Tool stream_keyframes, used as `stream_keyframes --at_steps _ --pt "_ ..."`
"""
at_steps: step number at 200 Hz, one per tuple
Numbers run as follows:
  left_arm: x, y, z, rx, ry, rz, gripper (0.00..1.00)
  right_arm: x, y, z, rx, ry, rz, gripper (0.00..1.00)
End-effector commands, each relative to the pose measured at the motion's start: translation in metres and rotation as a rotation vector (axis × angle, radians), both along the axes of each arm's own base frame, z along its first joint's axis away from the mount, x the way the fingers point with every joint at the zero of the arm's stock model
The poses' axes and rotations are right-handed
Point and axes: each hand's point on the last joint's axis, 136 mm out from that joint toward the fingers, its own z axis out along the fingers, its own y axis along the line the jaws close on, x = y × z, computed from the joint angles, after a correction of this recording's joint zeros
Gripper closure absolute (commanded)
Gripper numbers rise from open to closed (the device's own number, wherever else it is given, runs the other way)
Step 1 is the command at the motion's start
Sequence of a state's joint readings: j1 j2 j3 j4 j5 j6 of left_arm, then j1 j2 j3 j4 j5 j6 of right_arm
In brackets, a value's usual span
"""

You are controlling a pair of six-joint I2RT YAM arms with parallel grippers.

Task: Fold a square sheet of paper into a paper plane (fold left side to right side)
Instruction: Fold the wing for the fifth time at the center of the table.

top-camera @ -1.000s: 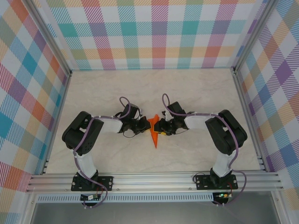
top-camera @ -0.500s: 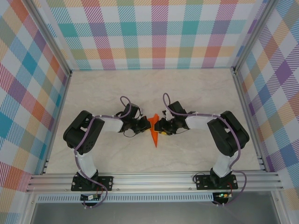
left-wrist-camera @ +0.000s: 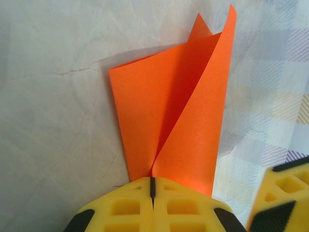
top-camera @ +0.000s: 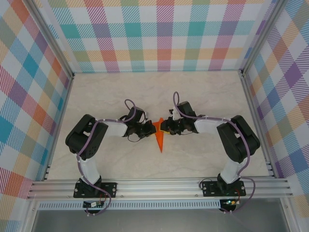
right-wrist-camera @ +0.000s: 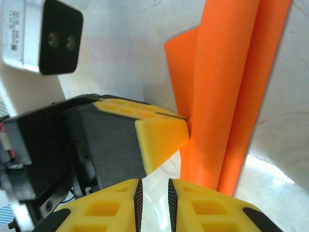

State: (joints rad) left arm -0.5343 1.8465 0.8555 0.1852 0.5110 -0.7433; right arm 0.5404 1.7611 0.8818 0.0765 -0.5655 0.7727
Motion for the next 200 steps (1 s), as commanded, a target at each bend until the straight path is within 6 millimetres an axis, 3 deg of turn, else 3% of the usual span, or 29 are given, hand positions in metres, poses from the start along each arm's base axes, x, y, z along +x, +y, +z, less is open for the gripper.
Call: stream_keyframes --at_steps 1,88,200 --pt "0.004 0.009 -0.012 0.051 0.015 0.016 1.00 0.011 0.010 0.001 0.015 0.003 0.007 0.77" --pt "0.006 0.009 -0.012 0.066 0.010 0.009 1.00 0.011 0.003 -0.022 -0.082 0.031 0.022 0.77" --pt "0.011 0.011 -0.015 0.086 0.014 0.020 1.00 0.010 -0.003 -0.033 -0.127 0.039 0.019 0.77"
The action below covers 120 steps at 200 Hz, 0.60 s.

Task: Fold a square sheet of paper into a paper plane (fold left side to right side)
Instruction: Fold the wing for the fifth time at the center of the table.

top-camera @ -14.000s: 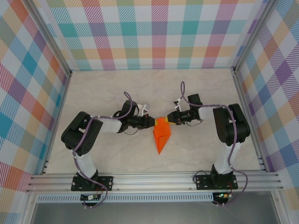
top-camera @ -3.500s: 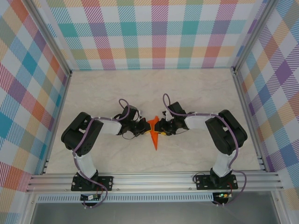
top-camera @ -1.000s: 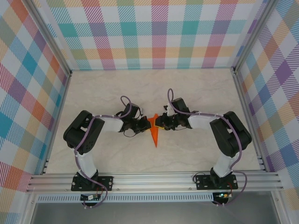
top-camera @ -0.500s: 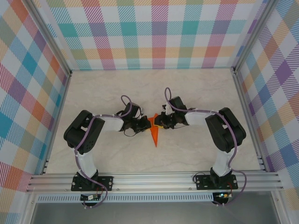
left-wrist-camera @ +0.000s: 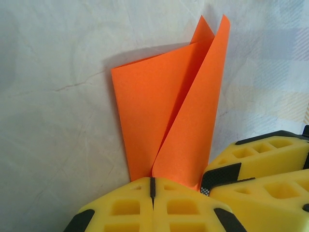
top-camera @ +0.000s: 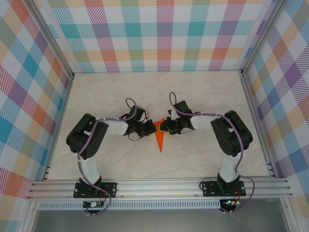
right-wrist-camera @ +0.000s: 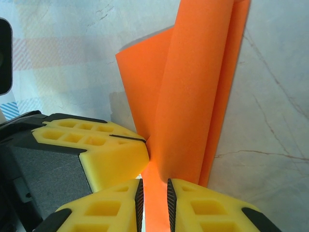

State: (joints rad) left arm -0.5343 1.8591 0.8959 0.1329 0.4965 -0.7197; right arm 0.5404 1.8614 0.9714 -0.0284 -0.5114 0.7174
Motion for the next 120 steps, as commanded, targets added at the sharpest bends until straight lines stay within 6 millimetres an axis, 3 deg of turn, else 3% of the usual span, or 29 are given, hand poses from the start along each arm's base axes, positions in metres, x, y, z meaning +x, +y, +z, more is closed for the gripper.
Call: stream_keyframes --at_steps 1,120 --pt "0.006 0.012 -0.015 0.059 0.014 0.029 1.00 0.000 0.000 -0.006 -0.024 0.005 0.014 0.77" --pt "0.008 0.014 -0.015 0.050 0.014 0.037 1.00 -0.009 -0.011 -0.030 -0.114 0.095 -0.008 0.77"
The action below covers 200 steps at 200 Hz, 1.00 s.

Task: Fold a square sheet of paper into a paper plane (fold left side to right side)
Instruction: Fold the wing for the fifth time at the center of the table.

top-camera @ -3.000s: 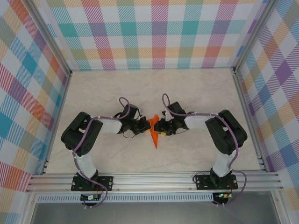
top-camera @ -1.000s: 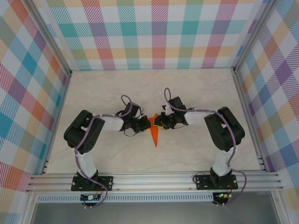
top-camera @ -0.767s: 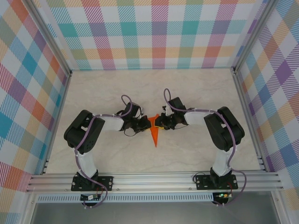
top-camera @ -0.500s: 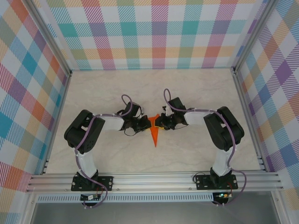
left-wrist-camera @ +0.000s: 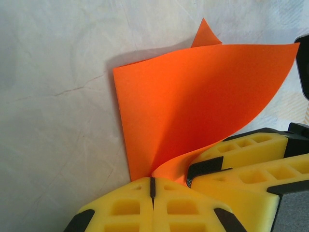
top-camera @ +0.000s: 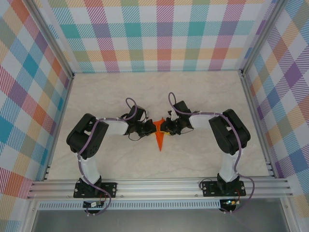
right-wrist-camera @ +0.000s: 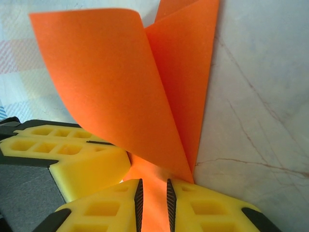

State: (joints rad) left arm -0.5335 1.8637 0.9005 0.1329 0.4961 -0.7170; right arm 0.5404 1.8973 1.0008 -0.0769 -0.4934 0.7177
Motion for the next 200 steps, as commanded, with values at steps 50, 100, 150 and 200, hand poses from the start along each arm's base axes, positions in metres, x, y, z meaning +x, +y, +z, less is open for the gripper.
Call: stream_keyframes --at_steps 50,100,150,200 --pt "0.008 0.013 0.000 0.032 -0.005 0.039 1.00 -0.017 -0.014 -0.029 -0.115 0.092 0.000 0.77" --pt "0.012 0.020 0.032 0.011 -0.054 0.051 0.82 -0.019 -0.017 -0.032 -0.135 0.099 0.004 0.77" --pt "0.000 0.047 0.065 0.031 -0.106 0.082 0.60 -0.019 -0.018 -0.033 -0.141 0.101 0.005 0.77" --pt "-0.044 0.024 0.091 -0.122 -0.113 -0.004 0.77 -0.019 -0.019 -0.032 -0.148 0.098 0.005 0.77"
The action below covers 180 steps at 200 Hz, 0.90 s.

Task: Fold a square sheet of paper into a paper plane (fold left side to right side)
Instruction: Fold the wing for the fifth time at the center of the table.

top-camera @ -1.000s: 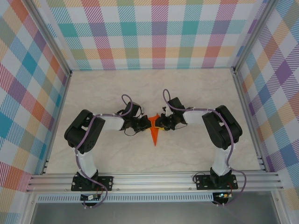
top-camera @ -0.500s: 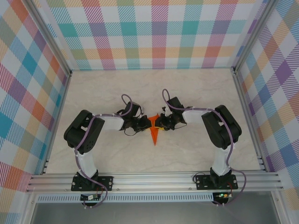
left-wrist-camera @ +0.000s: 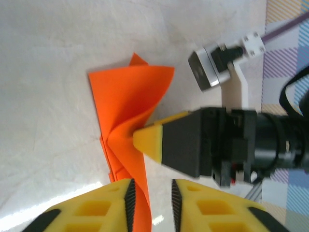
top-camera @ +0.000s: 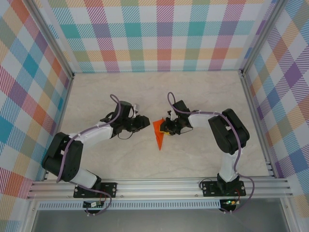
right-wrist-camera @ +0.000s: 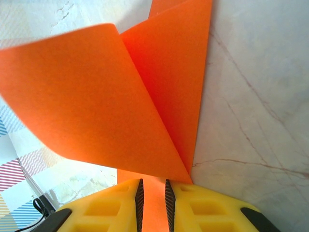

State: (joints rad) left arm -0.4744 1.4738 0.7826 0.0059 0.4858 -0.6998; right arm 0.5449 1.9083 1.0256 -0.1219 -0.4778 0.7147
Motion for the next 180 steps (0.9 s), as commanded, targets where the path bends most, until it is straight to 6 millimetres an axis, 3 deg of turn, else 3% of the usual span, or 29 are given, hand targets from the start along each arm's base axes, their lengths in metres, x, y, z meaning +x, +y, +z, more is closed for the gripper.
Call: stream_keyframes --at_steps 1,30,68,137,180 --pt "-0.027 -0.015 0.003 -0.062 0.028 -0.067 0.77 -0.018 -0.018 -0.030 -0.120 0.080 0.005 0.77" --pt "-0.052 -0.046 0.006 -0.119 0.038 -0.118 0.84 -0.019 -0.019 -0.031 -0.125 0.082 0.004 0.78" --pt "-0.061 -0.068 -0.002 -0.115 0.048 -0.134 0.86 -0.019 -0.019 -0.031 -0.128 0.082 0.006 0.78" --pt "-0.060 -0.091 -0.034 -0.091 0.100 -0.160 0.88 -0.019 -0.017 -0.032 -0.126 0.090 0.011 0.78" --pt "-0.058 -0.097 -0.036 -0.098 0.105 -0.171 0.89 -0.019 -0.017 -0.032 -0.127 0.089 0.014 0.78"
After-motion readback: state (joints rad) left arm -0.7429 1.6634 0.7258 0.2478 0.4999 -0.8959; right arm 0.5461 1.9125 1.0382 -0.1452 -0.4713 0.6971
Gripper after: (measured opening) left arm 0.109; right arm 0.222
